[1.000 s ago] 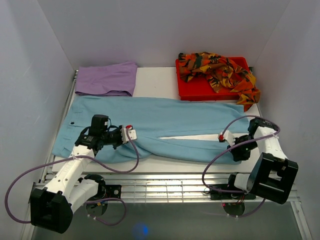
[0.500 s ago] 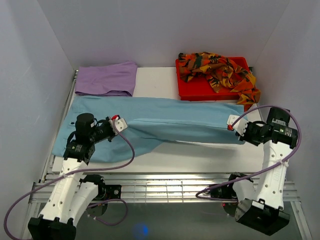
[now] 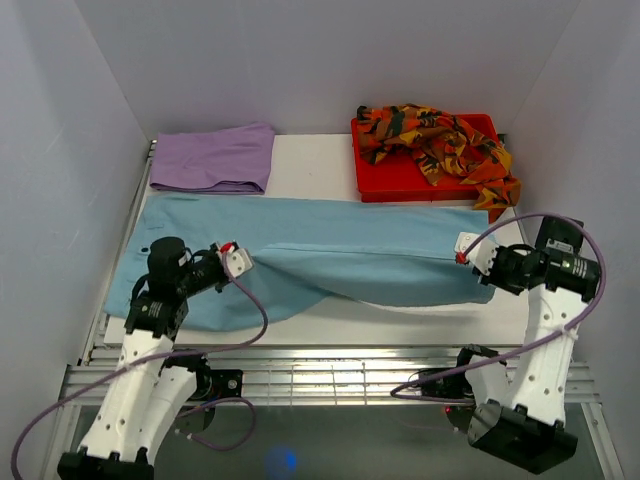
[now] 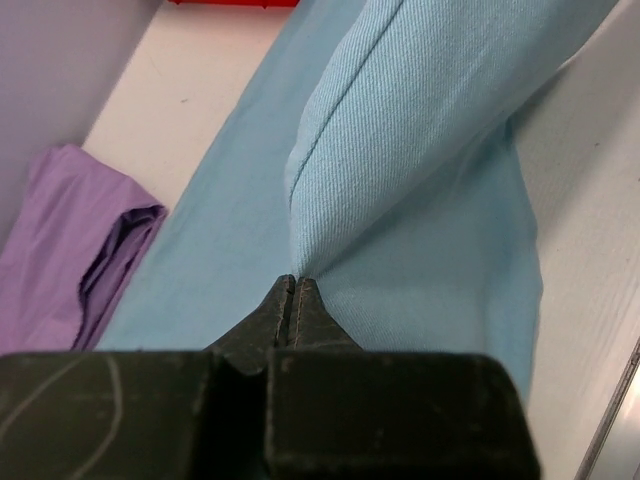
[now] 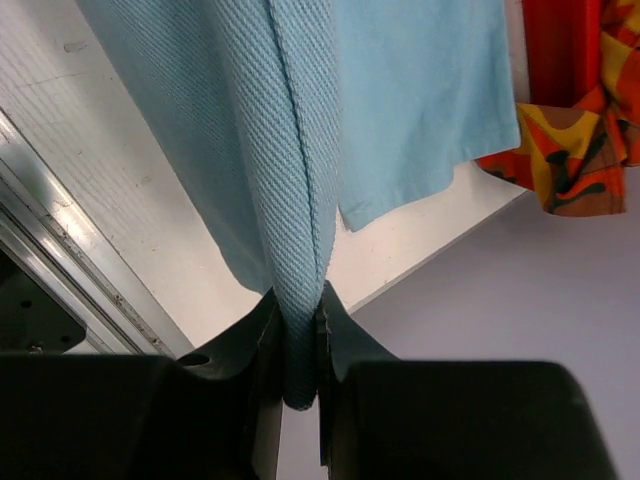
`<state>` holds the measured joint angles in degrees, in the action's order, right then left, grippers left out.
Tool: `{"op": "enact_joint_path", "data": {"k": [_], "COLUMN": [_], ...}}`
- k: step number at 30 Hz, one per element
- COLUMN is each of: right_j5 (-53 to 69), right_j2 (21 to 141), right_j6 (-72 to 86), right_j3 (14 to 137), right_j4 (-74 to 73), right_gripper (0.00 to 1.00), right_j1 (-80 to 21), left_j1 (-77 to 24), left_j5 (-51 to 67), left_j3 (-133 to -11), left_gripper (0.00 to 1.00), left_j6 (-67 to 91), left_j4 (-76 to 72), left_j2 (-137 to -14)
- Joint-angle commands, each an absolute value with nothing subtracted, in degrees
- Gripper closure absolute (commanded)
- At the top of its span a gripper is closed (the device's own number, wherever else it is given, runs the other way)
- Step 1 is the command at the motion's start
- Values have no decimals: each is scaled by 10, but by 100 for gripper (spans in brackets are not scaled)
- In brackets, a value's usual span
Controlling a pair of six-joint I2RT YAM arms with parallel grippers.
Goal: Fold and stack the trousers
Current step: Flatten the trousers out
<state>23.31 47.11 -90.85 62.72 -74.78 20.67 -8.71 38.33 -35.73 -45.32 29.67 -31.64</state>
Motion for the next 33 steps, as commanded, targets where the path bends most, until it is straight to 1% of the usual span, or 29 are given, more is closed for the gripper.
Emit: {"op": "enact_joint_path", "data": {"k": [1,2,3,4,5,7,8,9,10,11,12,14,15,16,17,18,21,23,24,26,27,28,30,31,33], "right_j5": [216,206,204,198,197,192,191,188,180,178,175,173,171,169,164,160,160,176,178,188,186,179,172,164,157], "right_j2": [569,624,651,682,739,798,847,865,890,896,900,906,906,904,896,887,828,789,780,762,760,763,772,786,800], "right_j6": [-866,-851,-841,-834,-804,-781,-773,-755,-746,-722,-713,-682,-669,-657,-645,-640,-656,-678,-685,-706,-708,-712,-711,-710,-708], "right_j3": [632,624,619,618,622,643,653,667,670,669,669,674,678,687,692,693,679,662,657,631,619,606,567,556,537], "right_j4": [-684,-672,-658,-637,-623,-608,-607,-606,-600,-570,-554,-534,-524,-522,-526,-534,-579,-617,-634,-685,-693,-701,-693,-689,-674], "right_gripper": [92,92,92,92,92,92,92,92,92,89,86,61,48,9,3,3,9,13,22,30,34,42,48,51,54], "right_j1": [212,212,211,208,208,205,205,202,200,200,198,195,193,194,194,195,199,199,198,197,192,190,187,186,185], "left_j1": [-82,-83,-85,-88,-89,-91,-91,-91,-91,-91,-89,-84,-82,-77,-73,-68,-29,24,39,85,99,127,158,187,213], "left_j5": [411,412,397,383,373,360,359,357,341,331,316,268,258,246,223,216,186,180,178,179,184,188,201,223,246], "left_j3": [-376,-397,-410,-424,-465,-510,-532,-565,-574,-578,-577,-566,-563,-556,-555,-553,-534,-511,-501,-480,-476,-474,-481,-487,-510], "left_gripper": [100,100,100,100,100,99,82,75,70,59,53,44,33,29,28,26,26,25,25,26,26,26,27,27,31], "left_j6": [-407,-396,-379,-361,-339,-325,-323,-320,-315,-308,-302,-287,-283,-280,-279,-281,-295,-315,-321,-332,-333,-333,-331,-333,-358], "left_j4": [200,182,141,122,111,109,119,135,138,139,135,136,161,176,196,238,316,344,362,379,390,398,423,437,486], "left_j2": [-436,-474,-555,-595,-634,-734,-757,-774,-789,-787,-781,-750,-737,-723,-692,-675,-621,-599,-583,-578,-580,-595,-624,-659,-698]}}
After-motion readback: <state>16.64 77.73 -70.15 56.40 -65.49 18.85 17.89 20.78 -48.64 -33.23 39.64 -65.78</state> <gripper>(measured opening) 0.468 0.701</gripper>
